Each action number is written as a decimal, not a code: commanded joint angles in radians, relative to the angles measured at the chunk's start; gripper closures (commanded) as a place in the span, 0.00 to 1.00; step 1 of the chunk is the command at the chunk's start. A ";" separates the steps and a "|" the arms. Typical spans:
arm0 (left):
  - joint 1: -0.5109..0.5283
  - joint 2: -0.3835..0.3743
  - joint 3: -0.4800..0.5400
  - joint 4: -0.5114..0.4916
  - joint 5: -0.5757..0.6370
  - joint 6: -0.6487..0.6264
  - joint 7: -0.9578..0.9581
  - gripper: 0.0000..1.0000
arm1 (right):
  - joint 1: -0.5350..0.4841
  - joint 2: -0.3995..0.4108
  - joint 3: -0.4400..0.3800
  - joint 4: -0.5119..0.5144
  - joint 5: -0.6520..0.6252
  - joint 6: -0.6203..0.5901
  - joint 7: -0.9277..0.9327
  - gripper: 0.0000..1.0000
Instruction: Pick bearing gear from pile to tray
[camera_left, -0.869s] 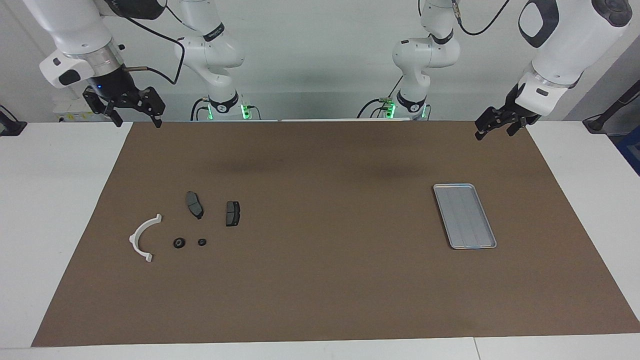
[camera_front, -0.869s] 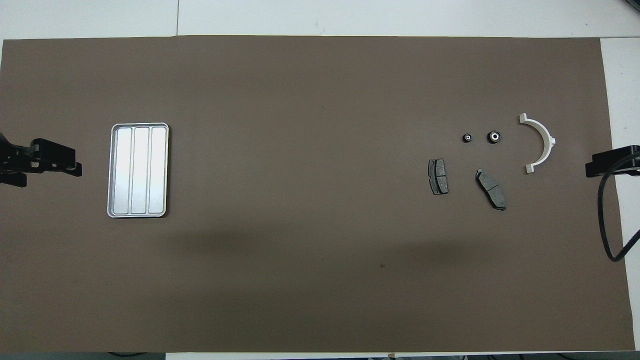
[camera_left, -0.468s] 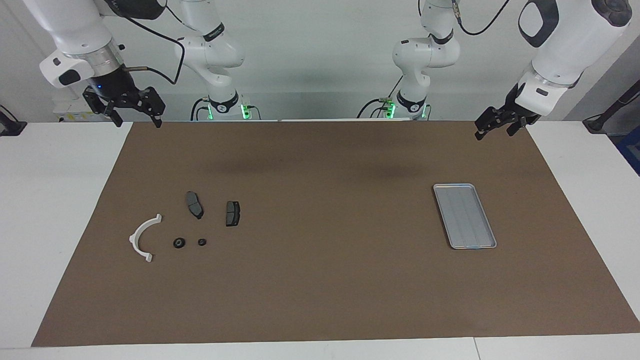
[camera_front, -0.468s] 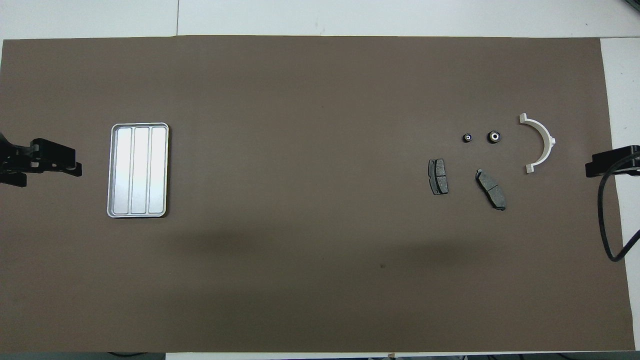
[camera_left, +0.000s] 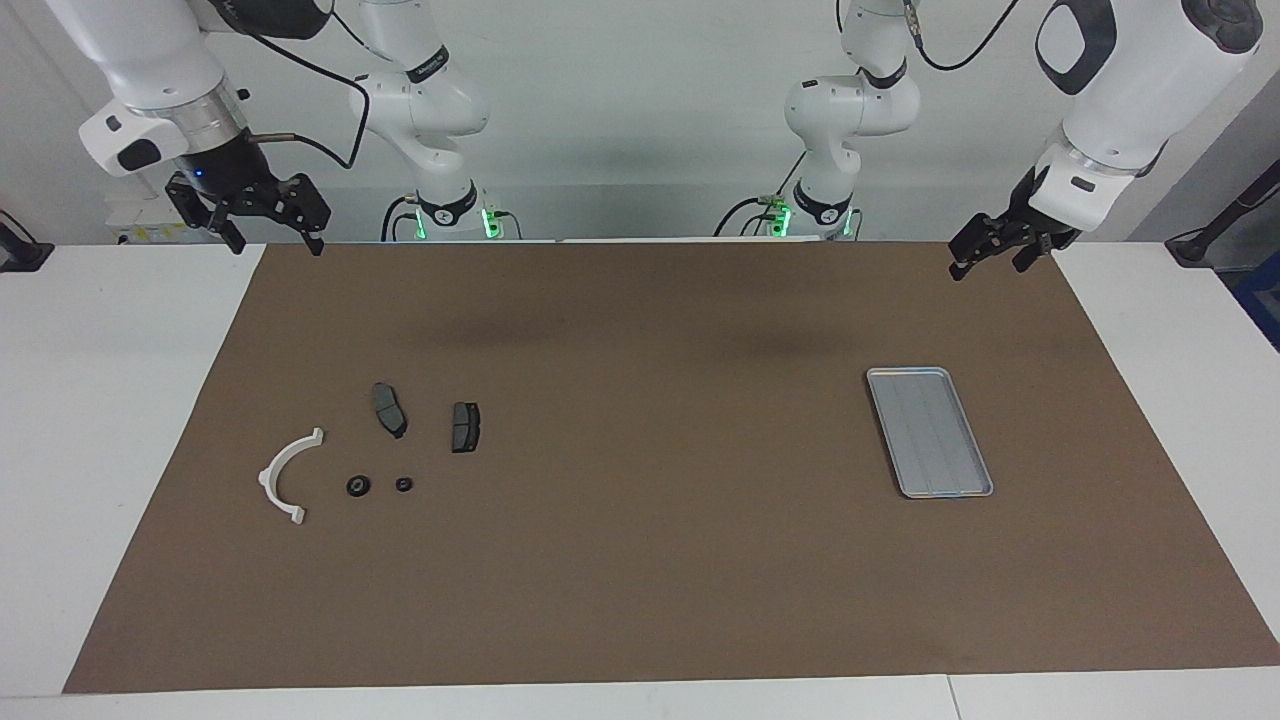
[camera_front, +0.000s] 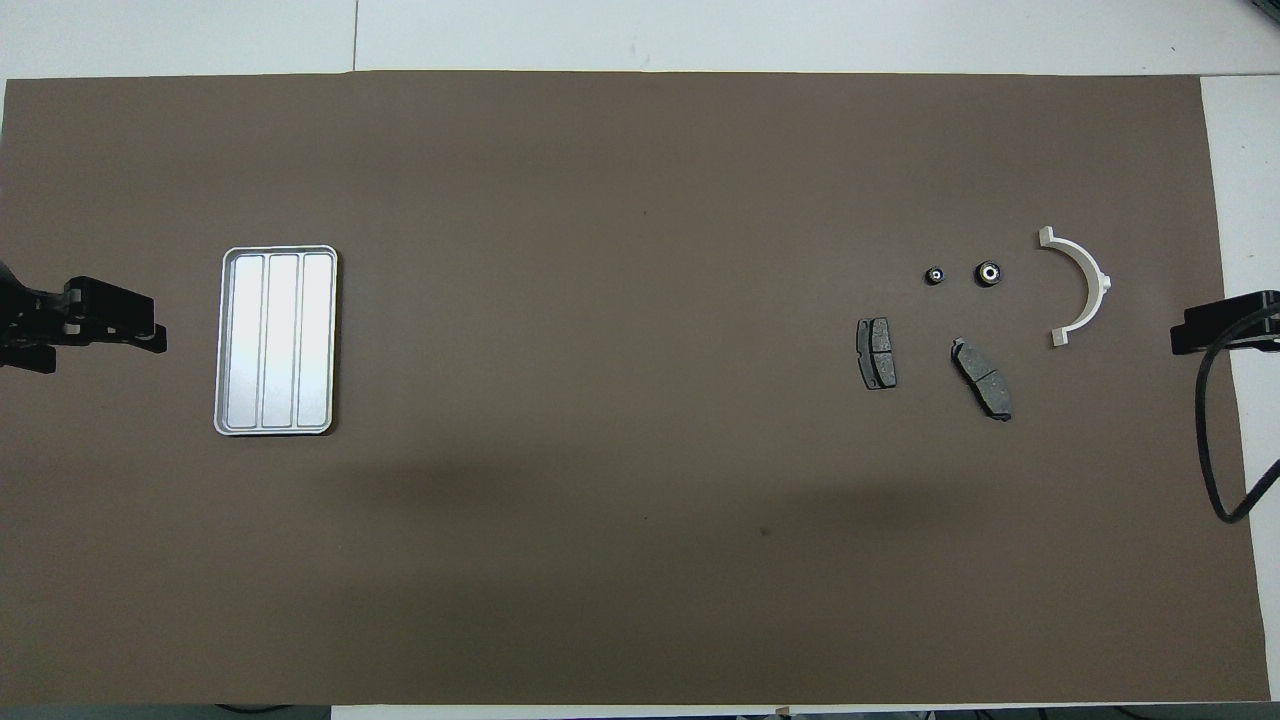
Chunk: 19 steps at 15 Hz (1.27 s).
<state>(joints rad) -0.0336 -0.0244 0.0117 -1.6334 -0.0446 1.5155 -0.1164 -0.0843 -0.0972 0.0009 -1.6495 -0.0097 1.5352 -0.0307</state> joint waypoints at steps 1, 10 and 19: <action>0.001 -0.011 -0.006 0.006 0.019 -0.009 0.000 0.00 | -0.003 -0.019 0.004 -0.013 0.016 -0.010 0.012 0.00; -0.002 -0.046 -0.018 -0.009 0.019 0.023 -0.008 0.00 | -0.006 -0.019 0.004 -0.018 0.016 -0.010 0.015 0.00; -0.041 -0.094 -0.019 -0.175 0.019 0.135 -0.067 0.00 | -0.020 0.137 0.002 -0.015 0.013 0.183 0.008 0.00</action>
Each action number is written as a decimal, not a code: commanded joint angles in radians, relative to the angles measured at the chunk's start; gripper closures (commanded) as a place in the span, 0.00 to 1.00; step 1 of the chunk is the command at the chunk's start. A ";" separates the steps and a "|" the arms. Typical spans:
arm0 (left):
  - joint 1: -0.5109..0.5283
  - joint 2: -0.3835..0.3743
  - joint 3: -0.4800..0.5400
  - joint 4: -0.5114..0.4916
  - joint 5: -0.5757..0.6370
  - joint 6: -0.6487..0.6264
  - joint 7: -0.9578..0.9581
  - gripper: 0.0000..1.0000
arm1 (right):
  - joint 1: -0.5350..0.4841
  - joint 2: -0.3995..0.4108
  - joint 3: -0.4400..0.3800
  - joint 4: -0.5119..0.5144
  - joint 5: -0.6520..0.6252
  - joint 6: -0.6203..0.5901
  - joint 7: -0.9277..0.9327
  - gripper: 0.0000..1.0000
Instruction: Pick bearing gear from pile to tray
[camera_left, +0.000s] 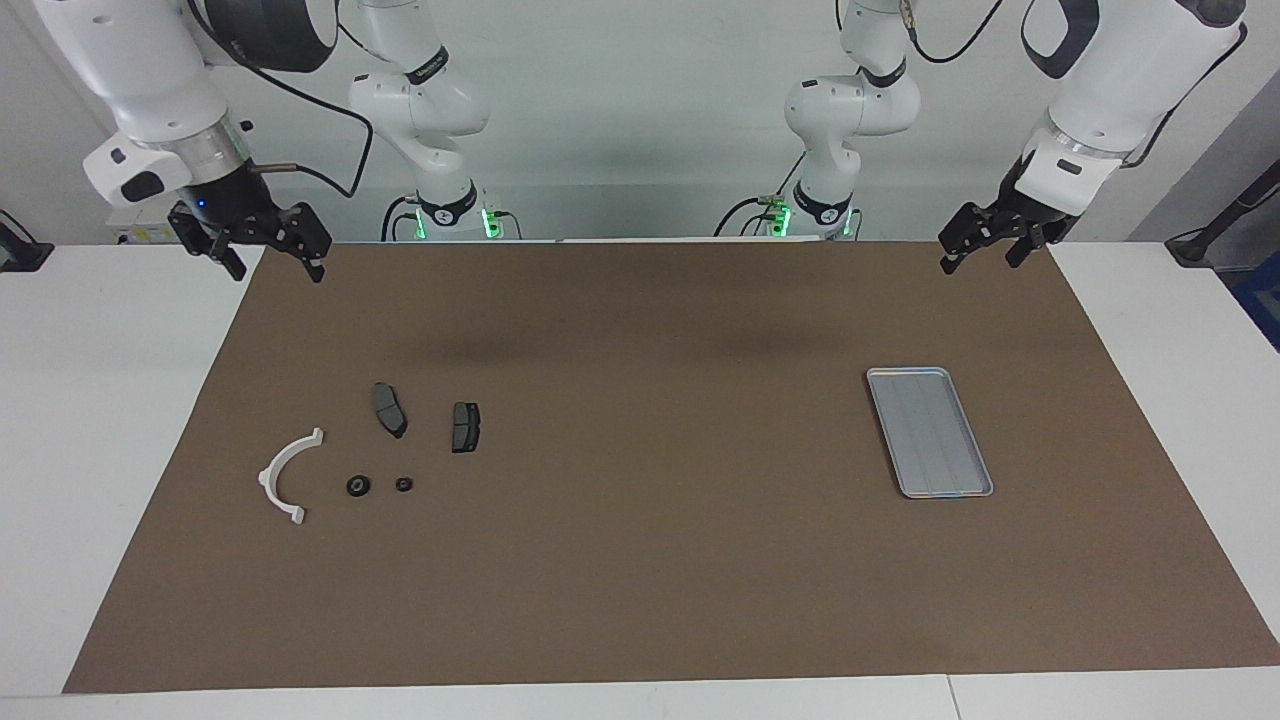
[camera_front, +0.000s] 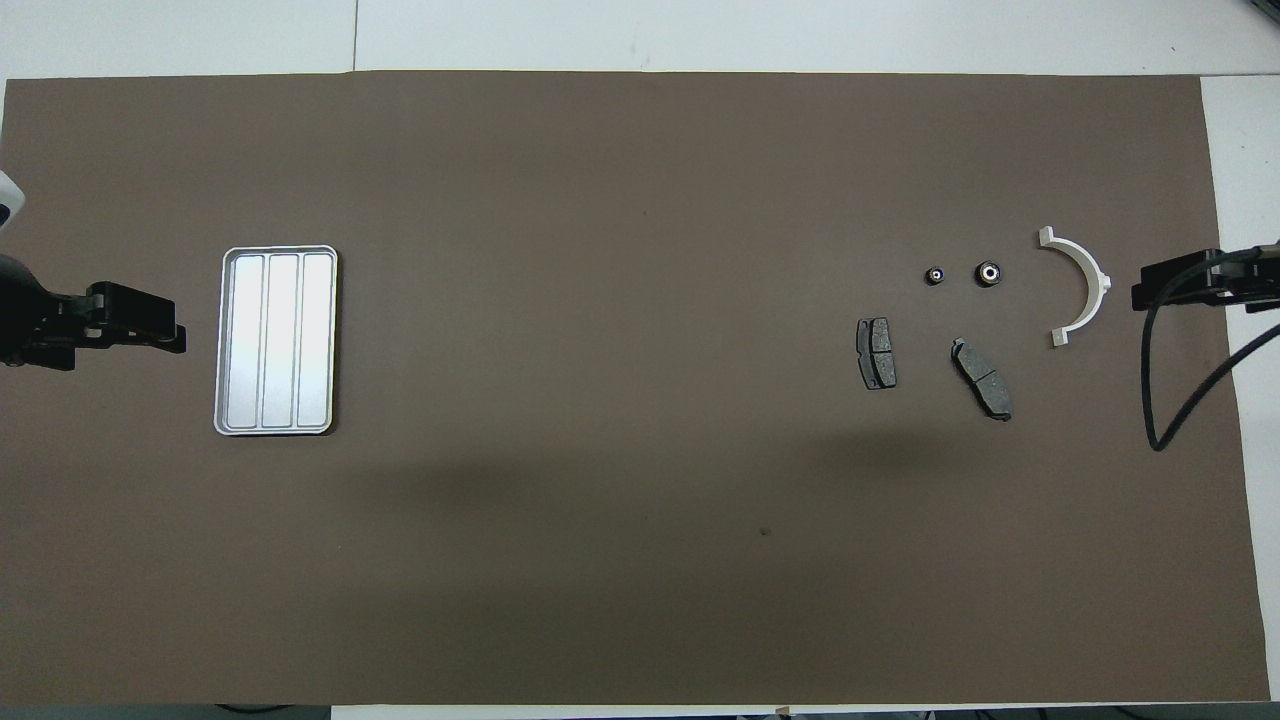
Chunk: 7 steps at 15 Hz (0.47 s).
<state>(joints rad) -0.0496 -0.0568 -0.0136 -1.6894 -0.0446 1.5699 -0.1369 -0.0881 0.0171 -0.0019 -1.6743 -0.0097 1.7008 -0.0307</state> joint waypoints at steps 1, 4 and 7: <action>-0.027 -0.089 0.001 -0.180 0.019 0.135 -0.061 0.00 | -0.019 0.024 0.005 0.014 0.011 0.016 0.009 0.00; -0.041 -0.104 0.000 -0.236 0.019 0.176 -0.064 0.00 | -0.021 0.079 0.005 0.004 0.000 0.104 0.003 0.00; -0.084 -0.090 0.000 -0.259 0.019 0.218 -0.162 0.00 | -0.039 0.162 0.005 0.005 0.008 0.198 -0.015 0.00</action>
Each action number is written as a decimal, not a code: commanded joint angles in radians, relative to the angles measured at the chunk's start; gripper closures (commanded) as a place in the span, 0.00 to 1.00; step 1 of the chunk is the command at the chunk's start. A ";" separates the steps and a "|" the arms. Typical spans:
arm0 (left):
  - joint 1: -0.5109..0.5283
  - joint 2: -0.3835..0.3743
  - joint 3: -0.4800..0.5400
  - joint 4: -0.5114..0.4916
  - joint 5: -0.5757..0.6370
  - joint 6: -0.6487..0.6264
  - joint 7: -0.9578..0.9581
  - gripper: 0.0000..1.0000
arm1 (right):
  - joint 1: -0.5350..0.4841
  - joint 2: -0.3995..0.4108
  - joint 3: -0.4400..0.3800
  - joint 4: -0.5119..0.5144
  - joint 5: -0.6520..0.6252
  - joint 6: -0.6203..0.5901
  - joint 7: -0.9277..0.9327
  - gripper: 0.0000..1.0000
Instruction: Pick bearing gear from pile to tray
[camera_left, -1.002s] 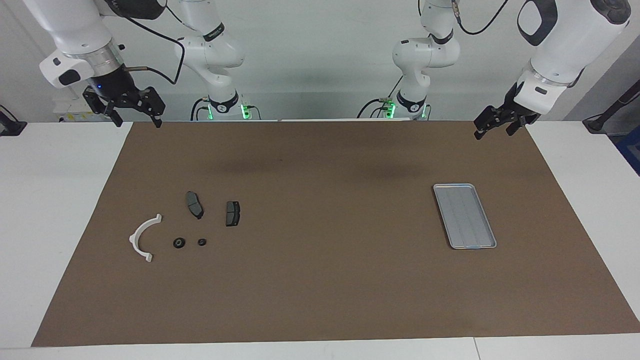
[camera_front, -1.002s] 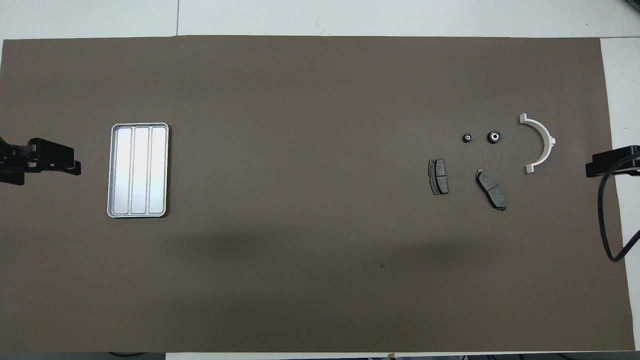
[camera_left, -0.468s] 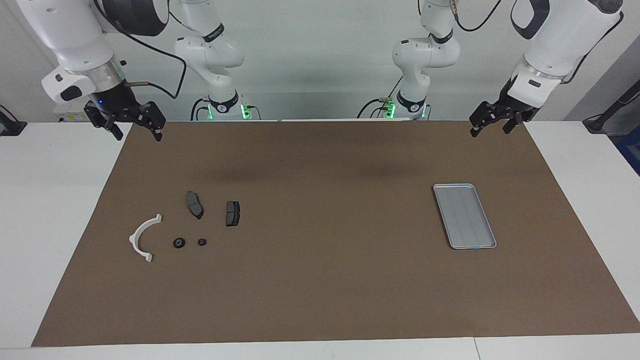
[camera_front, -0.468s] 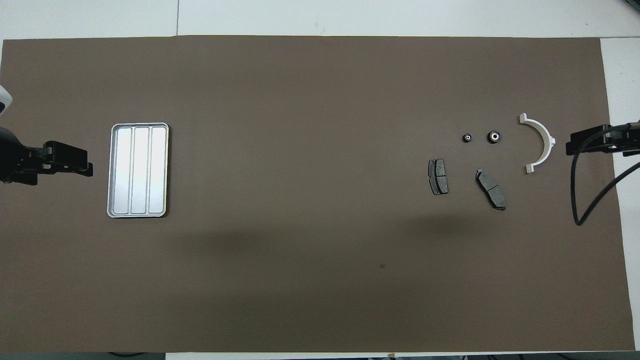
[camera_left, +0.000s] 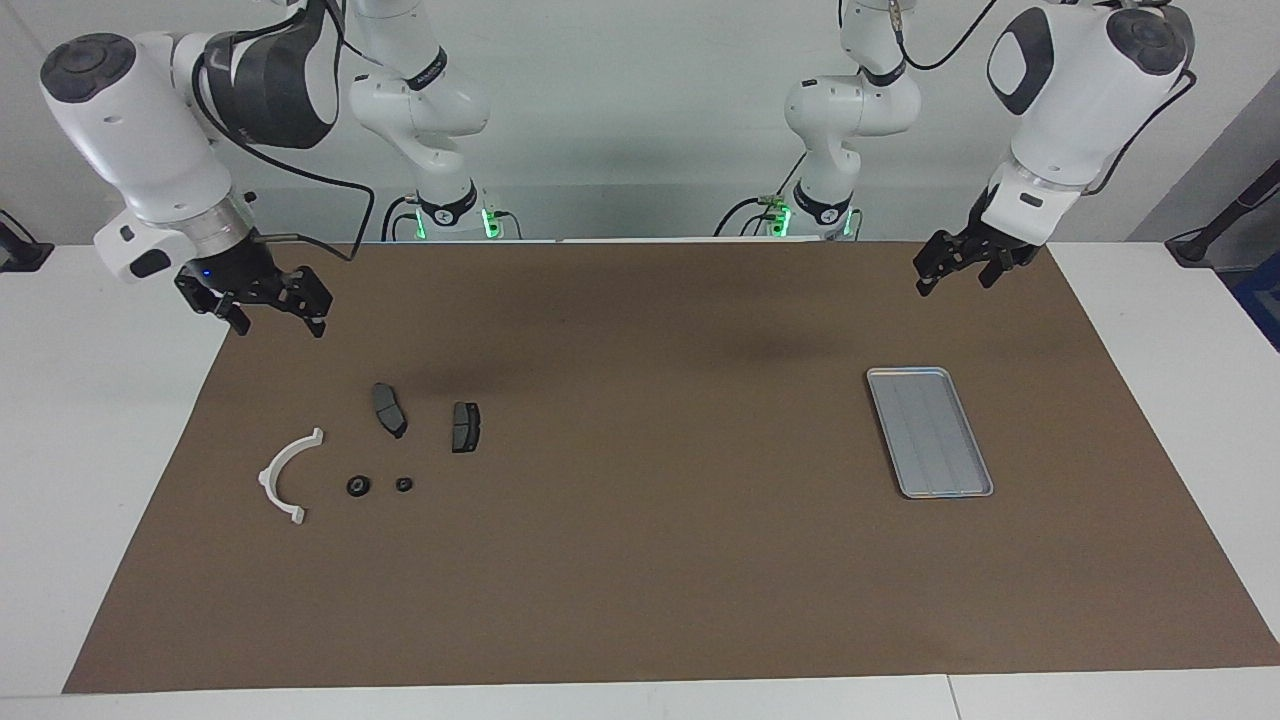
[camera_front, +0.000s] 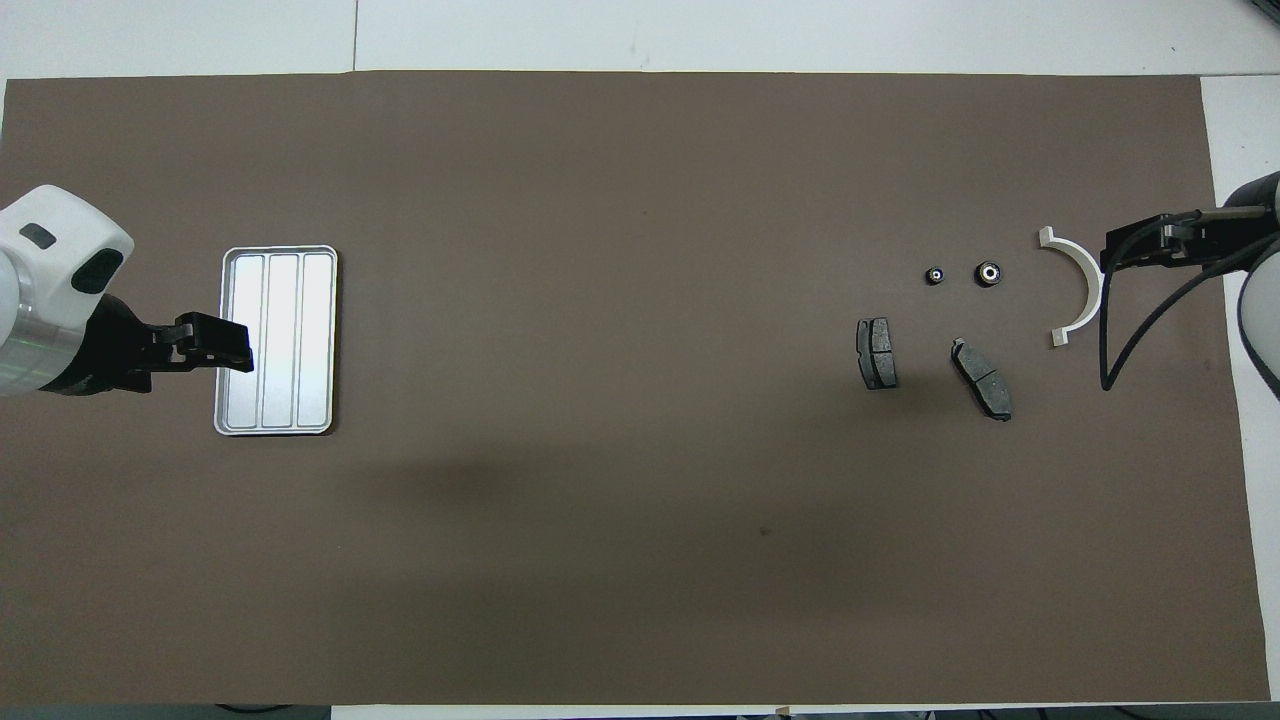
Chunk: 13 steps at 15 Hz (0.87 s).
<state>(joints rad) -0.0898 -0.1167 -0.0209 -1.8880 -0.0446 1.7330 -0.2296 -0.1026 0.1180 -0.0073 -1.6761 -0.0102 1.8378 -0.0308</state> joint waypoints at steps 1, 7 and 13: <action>-0.059 -0.037 0.007 -0.083 0.019 0.071 -0.086 0.00 | -0.025 0.087 0.010 0.009 0.009 0.087 -0.014 0.00; -0.087 -0.044 0.006 -0.134 0.015 0.089 -0.128 0.00 | -0.008 0.199 0.012 0.009 0.016 0.225 0.005 0.00; -0.088 -0.047 0.004 -0.140 0.011 0.079 -0.131 0.00 | 0.015 0.293 0.012 0.009 0.015 0.337 0.019 0.00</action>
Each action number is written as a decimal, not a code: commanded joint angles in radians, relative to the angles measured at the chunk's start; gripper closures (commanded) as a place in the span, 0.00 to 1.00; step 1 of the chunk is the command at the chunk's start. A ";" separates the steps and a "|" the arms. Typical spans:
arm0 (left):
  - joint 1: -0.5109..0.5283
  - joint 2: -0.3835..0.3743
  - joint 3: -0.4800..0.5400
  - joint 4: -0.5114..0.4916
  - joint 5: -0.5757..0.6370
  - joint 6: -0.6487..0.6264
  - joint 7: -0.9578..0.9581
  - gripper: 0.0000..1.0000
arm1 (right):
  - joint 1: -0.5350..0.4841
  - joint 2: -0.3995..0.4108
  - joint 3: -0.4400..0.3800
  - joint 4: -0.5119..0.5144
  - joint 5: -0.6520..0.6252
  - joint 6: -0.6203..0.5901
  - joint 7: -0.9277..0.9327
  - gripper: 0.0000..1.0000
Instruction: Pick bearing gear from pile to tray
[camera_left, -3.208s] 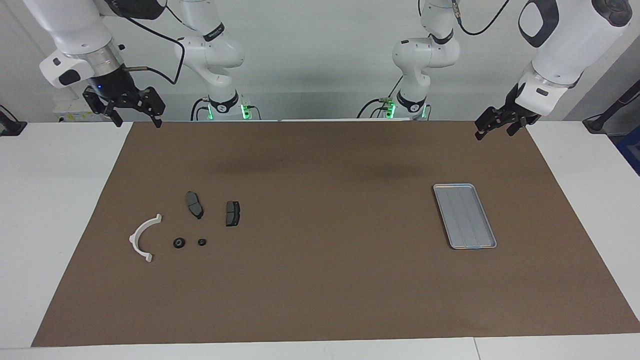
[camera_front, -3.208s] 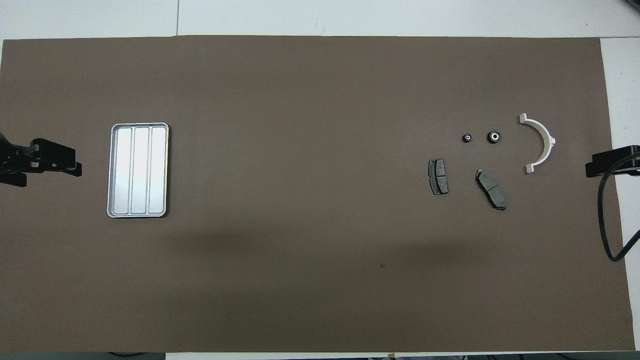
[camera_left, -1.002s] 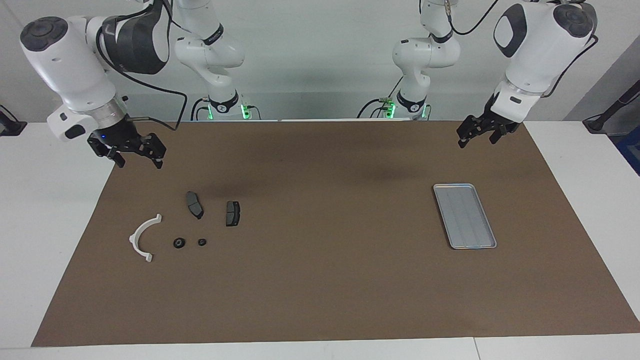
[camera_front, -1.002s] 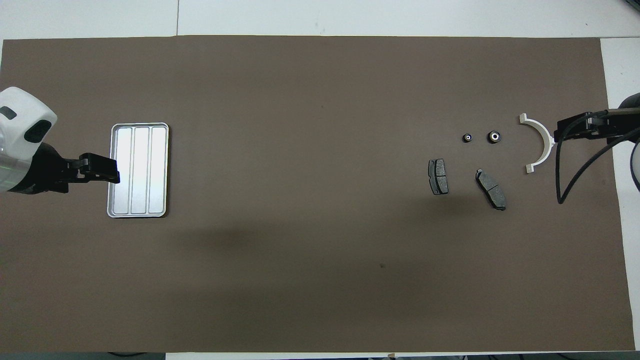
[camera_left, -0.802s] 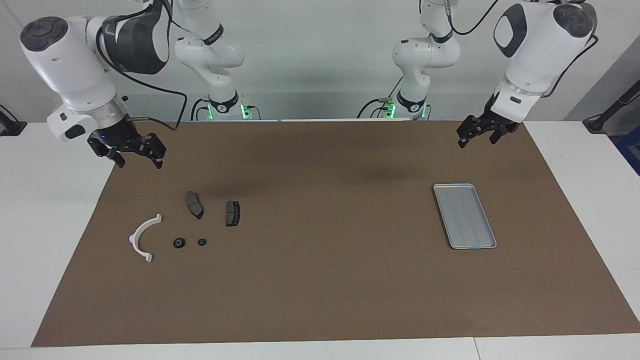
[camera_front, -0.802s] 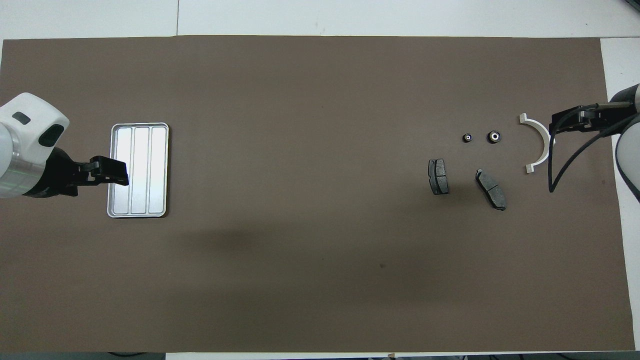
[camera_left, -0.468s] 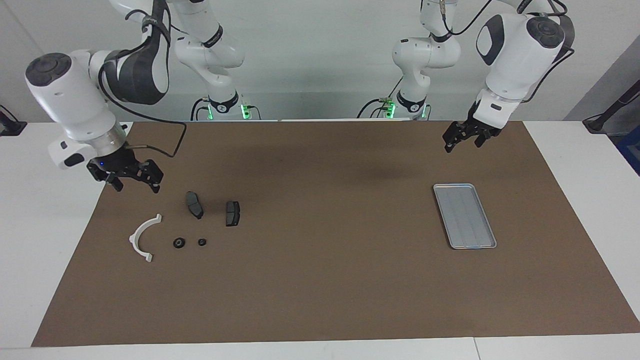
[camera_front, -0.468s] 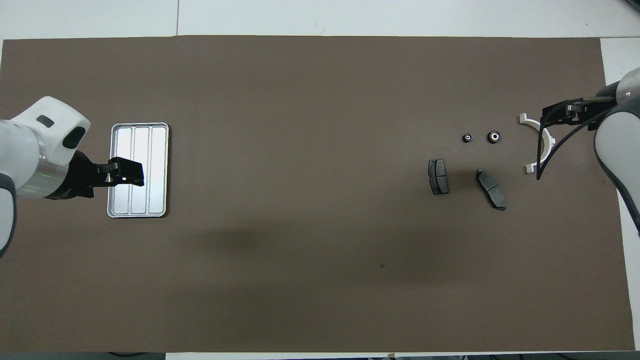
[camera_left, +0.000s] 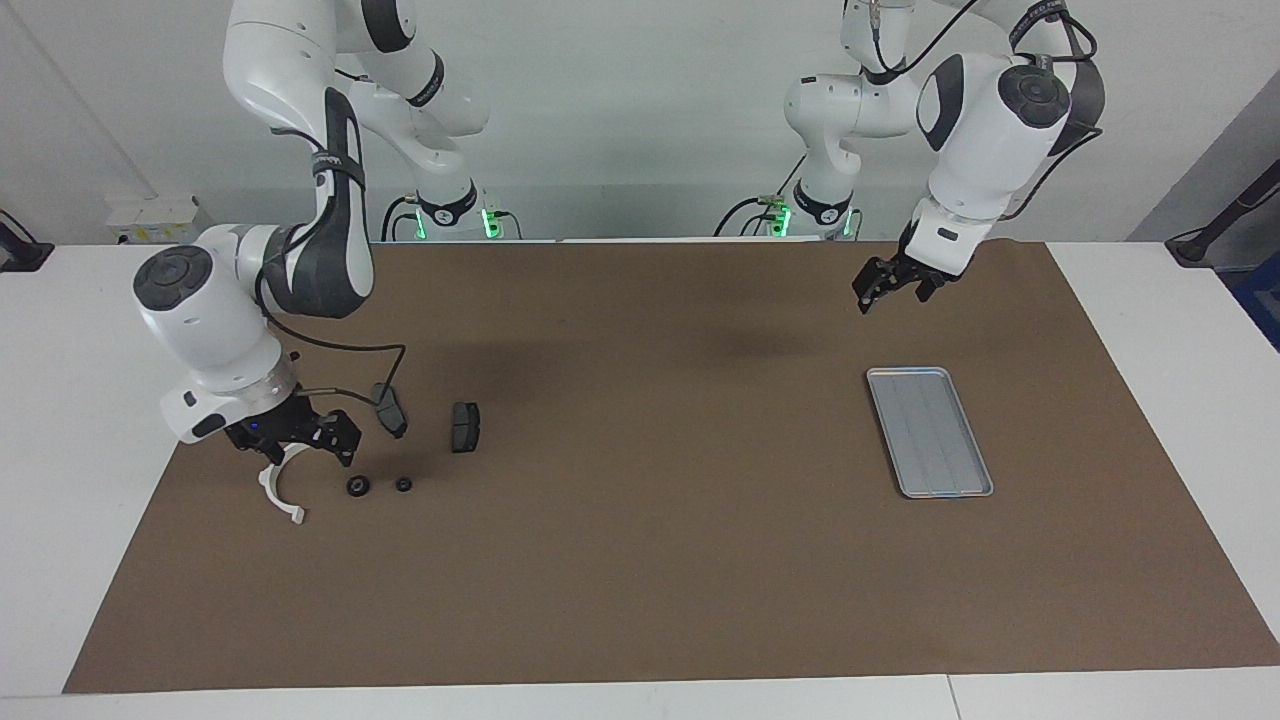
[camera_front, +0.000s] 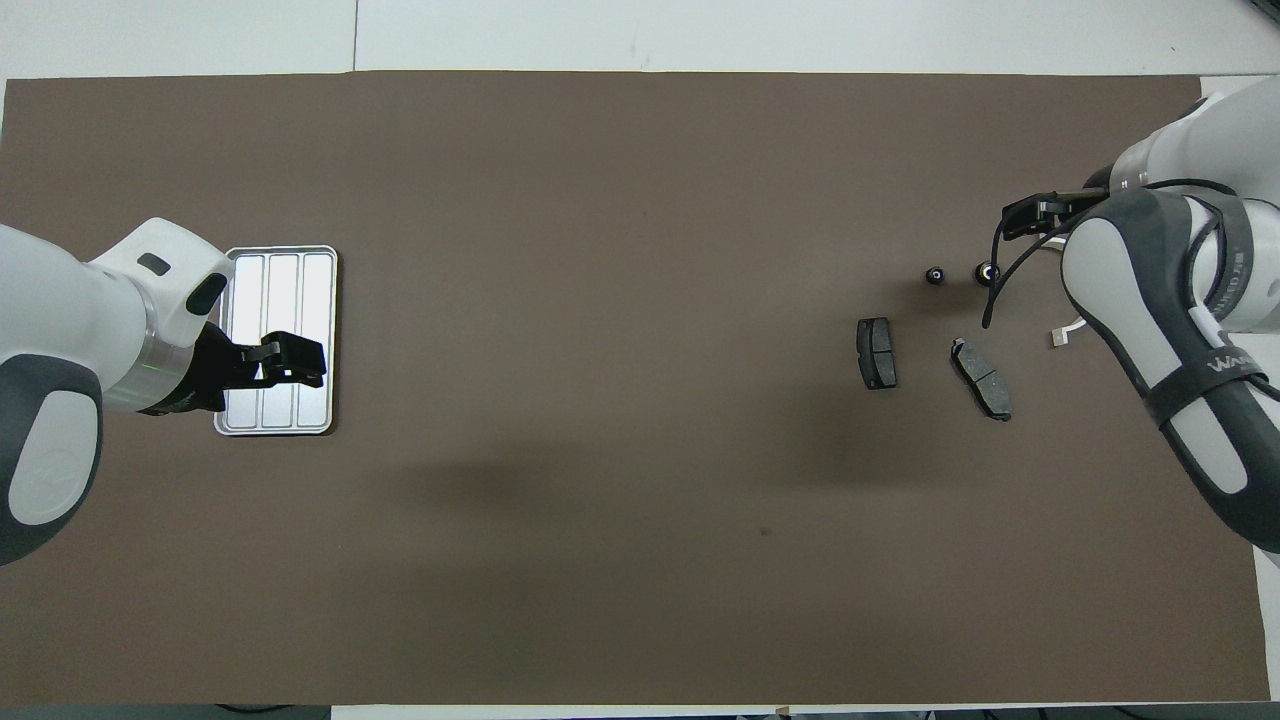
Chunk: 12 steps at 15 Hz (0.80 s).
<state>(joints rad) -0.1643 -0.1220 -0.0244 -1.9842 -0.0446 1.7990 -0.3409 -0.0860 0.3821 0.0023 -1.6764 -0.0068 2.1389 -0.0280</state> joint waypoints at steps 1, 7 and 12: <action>-0.018 -0.042 0.008 -0.044 0.011 0.013 -0.020 0.00 | -0.001 0.037 0.002 0.009 0.011 0.045 0.017 0.00; -0.017 -0.041 0.008 -0.042 0.011 0.017 -0.020 0.00 | 0.002 0.103 0.004 0.006 0.013 0.110 0.017 0.00; -0.020 -0.041 0.008 -0.041 0.011 0.023 -0.018 0.00 | 0.034 0.112 0.004 -0.020 0.018 0.113 0.030 0.00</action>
<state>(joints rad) -0.1669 -0.1250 -0.0252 -1.9850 -0.0446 1.7991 -0.3430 -0.0553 0.4978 0.0034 -1.6786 -0.0048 2.2396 -0.0198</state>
